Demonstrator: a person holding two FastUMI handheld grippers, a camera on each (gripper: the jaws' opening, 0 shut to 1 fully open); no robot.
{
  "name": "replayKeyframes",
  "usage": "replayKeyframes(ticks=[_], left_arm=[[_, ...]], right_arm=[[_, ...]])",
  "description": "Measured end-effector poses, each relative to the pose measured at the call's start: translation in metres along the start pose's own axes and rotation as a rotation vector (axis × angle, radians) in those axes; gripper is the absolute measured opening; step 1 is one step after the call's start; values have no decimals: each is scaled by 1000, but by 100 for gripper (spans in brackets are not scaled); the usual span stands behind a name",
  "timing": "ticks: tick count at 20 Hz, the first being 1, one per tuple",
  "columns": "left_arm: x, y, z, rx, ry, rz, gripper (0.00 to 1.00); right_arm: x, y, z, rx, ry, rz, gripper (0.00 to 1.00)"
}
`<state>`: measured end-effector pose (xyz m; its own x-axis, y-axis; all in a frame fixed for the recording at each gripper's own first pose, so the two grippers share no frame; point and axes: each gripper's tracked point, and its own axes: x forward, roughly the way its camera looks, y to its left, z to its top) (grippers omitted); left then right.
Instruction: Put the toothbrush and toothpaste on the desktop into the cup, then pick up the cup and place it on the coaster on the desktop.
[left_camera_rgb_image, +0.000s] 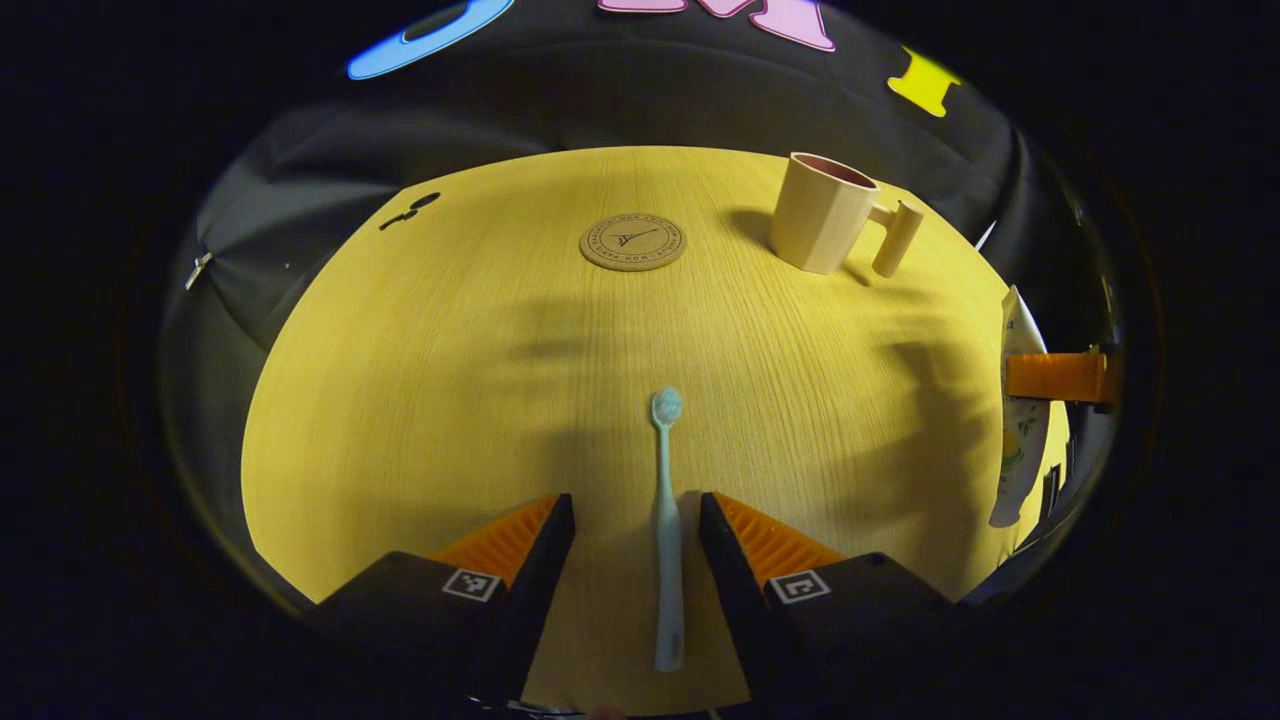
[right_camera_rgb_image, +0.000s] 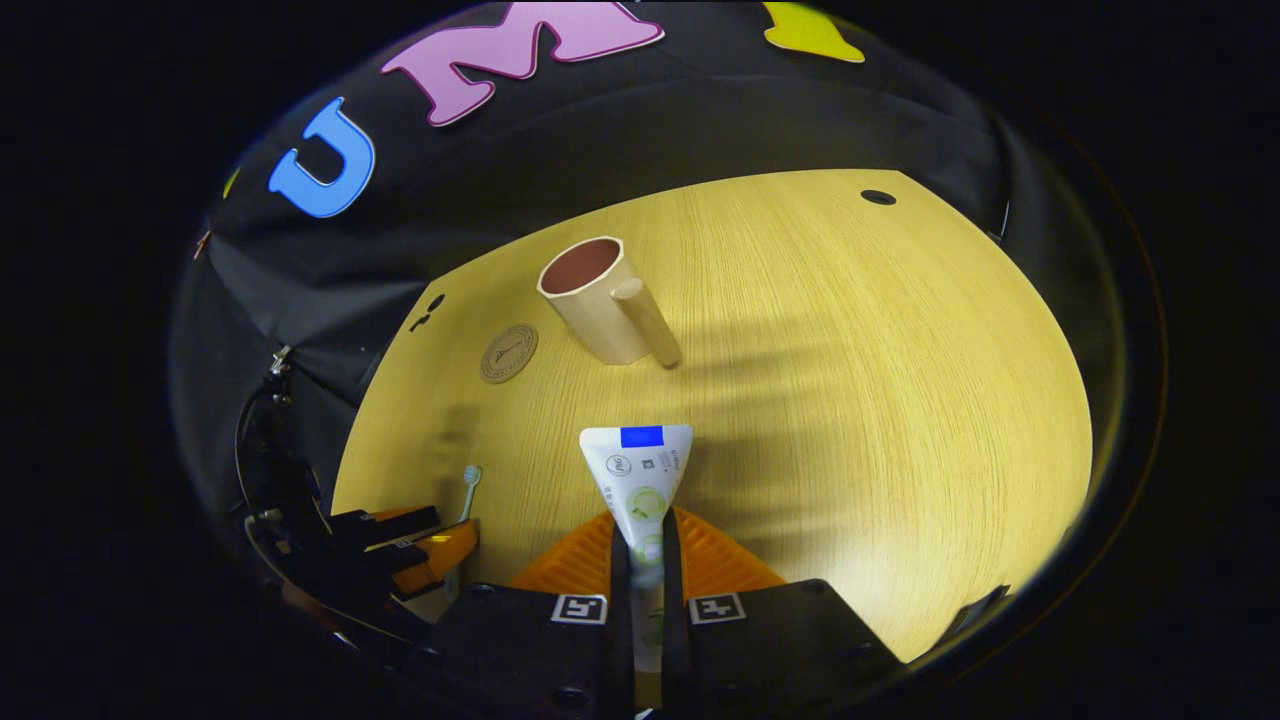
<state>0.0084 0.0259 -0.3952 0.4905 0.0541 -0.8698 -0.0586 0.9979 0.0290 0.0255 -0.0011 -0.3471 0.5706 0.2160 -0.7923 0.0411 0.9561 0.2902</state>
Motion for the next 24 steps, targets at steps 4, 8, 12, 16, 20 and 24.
replayKeyframes(ticks=[4, 8, 12, 16, 20, 24], left_arm=[[0, -6, -2, 9, 7, 3, 54], [1, -14, -1, 32, 10, -6, 17], [0, -14, 3, -13, 10, -14, 7], [-7, -10, 10, -82, -8, -27, 6], [-35, -13, 47, -168, -135, -82, 6], [-87, -25, 113, -228, -376, -168, 6]], right_arm=[[0, 1, 0, 12, -1, 3, 15], [0, 1, 1, 20, 0, 4, 15], [0, 1, 2, 26, -6, 3, 15], [-1, 4, 5, 37, -29, 18, 15], [-17, 17, 33, 46, -157, 102, 14], [-44, 48, 99, 3, -344, 221, 14]])
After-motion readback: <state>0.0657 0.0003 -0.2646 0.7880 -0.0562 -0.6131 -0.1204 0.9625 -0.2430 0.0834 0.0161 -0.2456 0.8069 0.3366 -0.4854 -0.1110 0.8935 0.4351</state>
